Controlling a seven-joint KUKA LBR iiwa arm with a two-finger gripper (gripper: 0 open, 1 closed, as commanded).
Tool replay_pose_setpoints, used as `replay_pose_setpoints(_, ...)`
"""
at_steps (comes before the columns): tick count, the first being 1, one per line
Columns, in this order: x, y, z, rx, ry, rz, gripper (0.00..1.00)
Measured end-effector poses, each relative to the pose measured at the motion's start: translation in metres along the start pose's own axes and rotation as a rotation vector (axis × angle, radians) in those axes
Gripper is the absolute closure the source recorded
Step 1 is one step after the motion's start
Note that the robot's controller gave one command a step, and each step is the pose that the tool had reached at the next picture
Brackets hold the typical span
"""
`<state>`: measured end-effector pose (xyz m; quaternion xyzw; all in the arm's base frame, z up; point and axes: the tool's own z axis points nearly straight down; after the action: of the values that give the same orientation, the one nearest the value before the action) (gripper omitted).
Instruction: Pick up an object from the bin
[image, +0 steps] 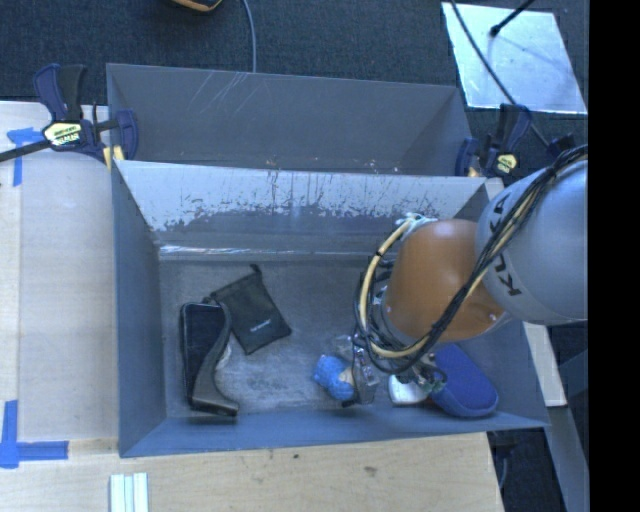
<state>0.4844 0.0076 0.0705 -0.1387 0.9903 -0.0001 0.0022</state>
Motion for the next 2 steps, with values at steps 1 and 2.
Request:
replay_pose_setpoints(1, -0.049, 0.017, -0.014, -0.001, -0.004, -0.237, 1.0)
replay_pose_setpoints(2, -0.036, -0.001, -0.049, 0.0, -0.002, -0.352, 1.0)
